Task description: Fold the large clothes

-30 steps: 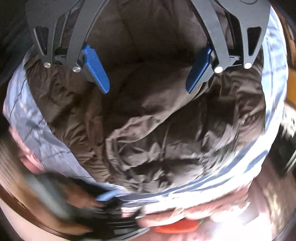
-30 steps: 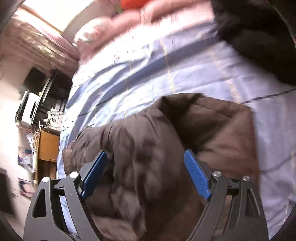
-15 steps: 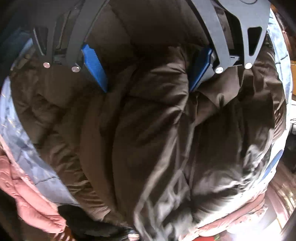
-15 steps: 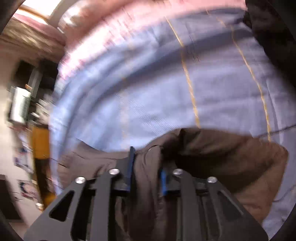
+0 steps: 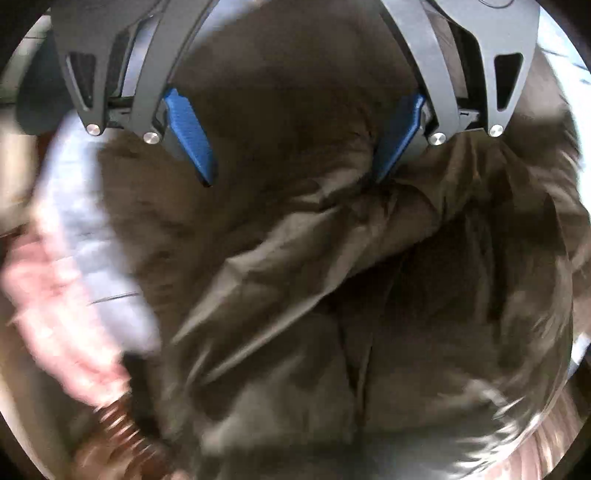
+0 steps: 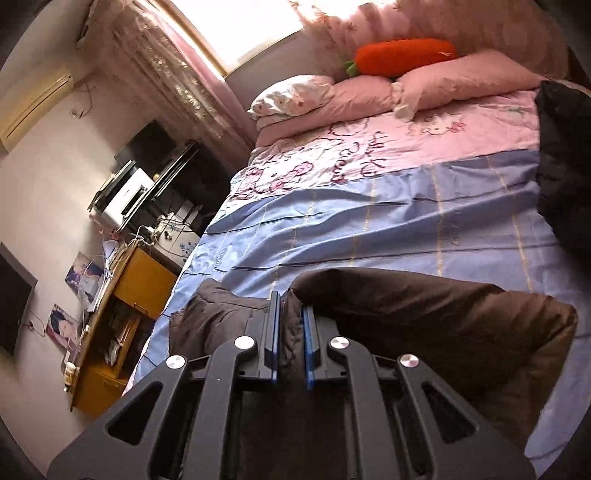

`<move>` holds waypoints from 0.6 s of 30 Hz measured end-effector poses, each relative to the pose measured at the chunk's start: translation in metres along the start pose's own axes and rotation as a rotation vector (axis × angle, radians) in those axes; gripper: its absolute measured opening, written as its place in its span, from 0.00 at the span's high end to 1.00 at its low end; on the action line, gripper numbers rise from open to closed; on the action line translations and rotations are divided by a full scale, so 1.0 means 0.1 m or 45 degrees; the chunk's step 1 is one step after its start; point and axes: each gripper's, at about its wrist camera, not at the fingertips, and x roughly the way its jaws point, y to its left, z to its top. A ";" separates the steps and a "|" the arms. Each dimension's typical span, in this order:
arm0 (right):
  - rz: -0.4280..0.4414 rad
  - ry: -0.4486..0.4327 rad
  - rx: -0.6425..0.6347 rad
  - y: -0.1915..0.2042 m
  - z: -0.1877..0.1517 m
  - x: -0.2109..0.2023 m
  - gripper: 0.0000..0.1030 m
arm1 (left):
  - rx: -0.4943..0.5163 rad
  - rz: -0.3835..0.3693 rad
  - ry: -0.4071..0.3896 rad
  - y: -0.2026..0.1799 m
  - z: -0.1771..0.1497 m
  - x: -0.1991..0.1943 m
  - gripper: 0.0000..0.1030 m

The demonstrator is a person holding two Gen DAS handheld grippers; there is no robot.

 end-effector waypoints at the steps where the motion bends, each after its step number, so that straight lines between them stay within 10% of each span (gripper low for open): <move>1: -0.009 0.002 0.004 0.01 -0.01 -0.02 0.90 | 0.006 -0.107 -0.013 -0.02 -0.05 -0.16 0.15; 6: 0.160 -0.098 -0.105 0.28 -0.24 -0.52 1.00 | 0.032 -0.219 -0.306 0.30 0.07 -1.10 0.12; 11: 0.227 -0.073 -0.173 0.51 -0.55 -1.11 1.00 | -0.370 -0.390 -0.455 1.19 0.04 -1.62 0.07; 13: 0.103 0.029 -0.124 0.44 -0.67 -1.05 0.86 | -0.438 -0.337 -0.422 1.28 -0.01 -1.57 0.07; 15: -0.066 0.092 -0.116 0.39 -0.83 -0.94 0.46 | -0.428 -0.213 -0.379 1.20 -0.04 -1.48 0.07; 18: -0.083 0.195 -0.096 0.39 -1.14 -0.63 0.46 | -0.357 0.020 -0.301 0.95 -0.03 -1.30 0.07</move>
